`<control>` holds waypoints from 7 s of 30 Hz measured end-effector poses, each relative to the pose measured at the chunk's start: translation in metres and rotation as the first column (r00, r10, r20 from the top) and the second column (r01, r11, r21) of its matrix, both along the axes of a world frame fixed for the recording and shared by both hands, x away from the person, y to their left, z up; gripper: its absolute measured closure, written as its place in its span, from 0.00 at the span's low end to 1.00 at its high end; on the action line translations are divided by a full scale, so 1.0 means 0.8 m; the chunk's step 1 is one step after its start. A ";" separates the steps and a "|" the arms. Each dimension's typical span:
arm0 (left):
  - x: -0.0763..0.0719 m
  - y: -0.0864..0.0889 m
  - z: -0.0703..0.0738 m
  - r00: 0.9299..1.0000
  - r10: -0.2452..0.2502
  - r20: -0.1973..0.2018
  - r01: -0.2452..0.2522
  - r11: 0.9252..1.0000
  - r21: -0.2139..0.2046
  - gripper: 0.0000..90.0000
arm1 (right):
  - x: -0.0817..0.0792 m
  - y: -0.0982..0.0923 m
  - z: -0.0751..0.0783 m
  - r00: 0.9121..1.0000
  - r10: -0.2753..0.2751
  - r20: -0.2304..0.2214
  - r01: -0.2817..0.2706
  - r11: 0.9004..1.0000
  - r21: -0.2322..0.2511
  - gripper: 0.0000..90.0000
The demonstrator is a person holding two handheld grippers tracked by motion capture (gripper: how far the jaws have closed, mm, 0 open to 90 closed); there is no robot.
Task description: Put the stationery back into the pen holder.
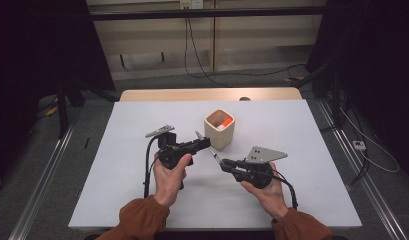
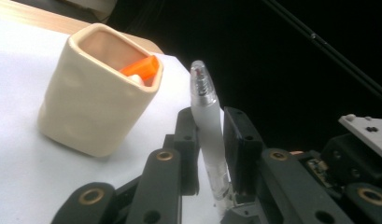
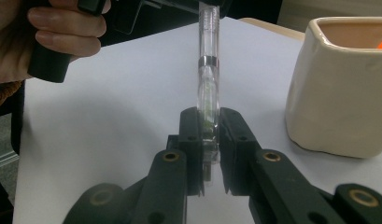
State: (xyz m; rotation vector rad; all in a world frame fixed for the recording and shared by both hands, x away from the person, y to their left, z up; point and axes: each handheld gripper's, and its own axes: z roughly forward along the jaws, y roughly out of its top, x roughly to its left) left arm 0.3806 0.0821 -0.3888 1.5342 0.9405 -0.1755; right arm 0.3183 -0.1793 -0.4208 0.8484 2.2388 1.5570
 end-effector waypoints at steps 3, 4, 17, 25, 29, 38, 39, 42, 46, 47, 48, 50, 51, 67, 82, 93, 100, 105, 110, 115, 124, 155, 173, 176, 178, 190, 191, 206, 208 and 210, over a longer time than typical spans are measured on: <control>-0.002 -0.002 0.000 1.000 -0.014 0.003 0.014 1.000 -0.006 0.88 | 0.001 0.002 -0.002 1.000 0.009 -0.014 -0.009 1.000 -0.005 0.89; -0.002 -0.003 0.001 1.000 -0.014 0.010 0.014 1.000 0.000 0.89 | 0.002 0.003 -0.003 1.000 0.012 -0.019 -0.012 1.000 -0.008 0.89; -0.006 -0.003 0.012 0.991 -0.030 0.128 0.020 0.997 0.074 0.89 | 0.007 -0.004 -0.003 0.997 0.001 -0.077 -0.001 1.000 0.002 0.48; -0.005 0.003 0.018 0.986 -0.038 0.163 0.023 0.995 0.095 0.89 | 0.007 -0.021 0.003 0.994 -0.062 -0.086 0.063 0.998 0.009 0.33; -0.006 0.007 0.021 0.980 -0.046 0.192 0.022 0.992 0.126 0.89 | 0.007 -0.026 0.002 0.991 -0.085 -0.107 0.085 0.996 -0.008 0.23; -0.003 0.011 0.034 0.962 -0.082 0.260 0.015 0.968 0.250 0.89 | 0.001 -0.046 0.002 0.982 -0.144 -0.120 0.141 0.989 -0.032 0.15; -0.003 0.011 0.035 0.959 -0.081 0.270 0.009 0.966 0.259 0.89 | 0.000 -0.049 0.002 0.981 -0.154 -0.117 0.150 0.988 -0.038 0.14; -0.002 0.013 0.040 0.954 -0.082 0.290 0.000 0.962 0.274 0.89 | -0.003 -0.059 0.003 0.975 -0.193 -0.113 0.188 0.981 -0.053 0.14; 0.003 0.012 0.039 0.954 -0.078 0.289 -0.005 0.961 0.276 0.89 | -0.006 -0.074 0.001 0.962 -0.244 -0.121 0.238 0.969 -0.060 0.13; 0.004 0.012 0.039 0.954 -0.076 0.289 -0.007 0.961 0.277 0.89 | -0.007 -0.076 0.000 0.959 -0.253 -0.130 0.246 0.967 -0.065 0.13; 0.006 0.012 0.039 0.954 -0.075 0.290 -0.010 0.959 0.282 0.89 | -0.008 -0.078 0.000 0.956 -0.259 -0.134 0.252 0.965 -0.070 0.13; 0.008 0.012 0.040 0.954 -0.073 0.291 -0.014 0.958 0.286 0.89 | -0.012 -0.081 -0.001 0.955 -0.263 -0.140 0.254 0.964 -0.079 0.11; 0.010 0.012 0.041 0.954 -0.077 0.290 -0.010 0.957 0.289 0.89 | -0.014 -0.083 -0.001 0.953 -0.266 -0.144 0.256 0.963 -0.083 0.10; 0.032 0.009 0.061 0.942 -0.024 0.336 -0.067 0.964 0.257 0.89 | -0.038 -0.120 -0.014 0.915 -0.385 -0.125 0.371 0.921 -0.122 0.09; 0.054 -0.007 0.081 0.925 -0.013 0.380 -0.078 0.972 0.222 0.89 | -0.046 -0.125 -0.023 0.909 -0.399 -0.117 0.388 0.915 -0.107 0.09; 0.084 -0.025 0.087 0.916 0.017 0.401 -0.112 0.970 0.214 0.89 | -0.046 -0.128 -0.025 0.904 -0.410 -0.120 0.398 0.911 -0.109 0.09; 0.097 -0.037 0.092 0.904 0.028 0.426 -0.135 0.966 0.223 0.89 | -0.046 -0.130 -0.025 0.900 -0.419 -0.120 0.409 0.907 -0.101 0.09; 0.106 -0.047 0.090 0.910 0.010 0.414 -0.116 0.966 0.231 0.89 | -0.045 -0.129 -0.025 0.903 -0.413 -0.118 0.402 0.910 -0.103 0.09; 0.112 -0.052 0.082 0.906 0.019 0.423 -0.145 0.953 0.267 0.89 | -0.045 -0.129 -0.026 0.903 -0.412 -0.121 0.401 0.910 -0.102 0.09; 0.114 -0.055 0.078 0.909 0.025 0.417 -0.150 0.951 0.272 0.89 | -0.045 -0.129 -0.026 0.904 -0.411 -0.123 0.400 0.911 -0.103 0.09; 0.115 -0.060 0.070 0.908 0.022 0.418 -0.163 0.939 0.304 0.89 | -0.046 -0.126 -0.027 0.906 -0.404 -0.124 0.393 0.914 -0.107 0.09; 0.136 -0.061 0.024 0.947 0.019 0.321 -0.154 0.904 0.400 0.89 | -0.044 -0.125 -0.028 0.911 -0.394 -0.125 0.382 0.918 -0.111 0.09; 0.142 -0.071 0.004 0.956 -0.008 0.292 -0.127 0.890 0.438 0.88 | -0.045 -0.124 -0.029 0.914 -0.386 -0.127 0.374 0.921 -0.113 0.09; 0.141 -0.074 0.002 0.954 -0.019 0.299 -0.125 0.881 0.456 0.88 | -0.045 -0.124 -0.029 0.914 -0.386 -0.128 0.373 0.921 -0.114 0.09; 0.140 -0.075 0.003 0.955 -0.021 0.297 -0.123 0.879 0.460 0.88 | -0.044 -0.124 -0.029 0.914 -0.385 -0.128 0.372 0.921 -0.115 0.09; 0.136 -0.075 0.003 0.962 -0.027 0.273 -0.100 0.893 0.439 0.76 | -0.045 -0.123 -0.029 0.913 -0.386 -0.129 0.373 0.921 -0.116 0.09; 0.136 -0.074 0.003 0.962 -0.024 0.272 -0.101 0.894 0.436 0.74 | -0.045 -0.123 -0.029 0.913 -0.386 -0.128 0.373 0.921 -0.116 0.09; 0.138 -0.071 0.003 0.962 0.033 0.272 -0.156 0.882 0.445 0.18 | -0.044 -0.127 -0.030 0.914 -0.386 -0.129 0.373 0.921 -0.110 0.08; 0.138 -0.070 0.005 0.961 0.037 0.274 -0.160 0.882 0.443 0.13 | -0.044 -0.127 -0.030 0.912 -0.390 -0.129 0.378 0.920 -0.105 0.08; 0.137 -0.068 0.006 0.961 0.019 0.277 -0.144 0.887 0.438 0.11 | -0.044 -0.127 -0.030 0.911 -0.391 -0.130 0.380 0.919 -0.103 0.08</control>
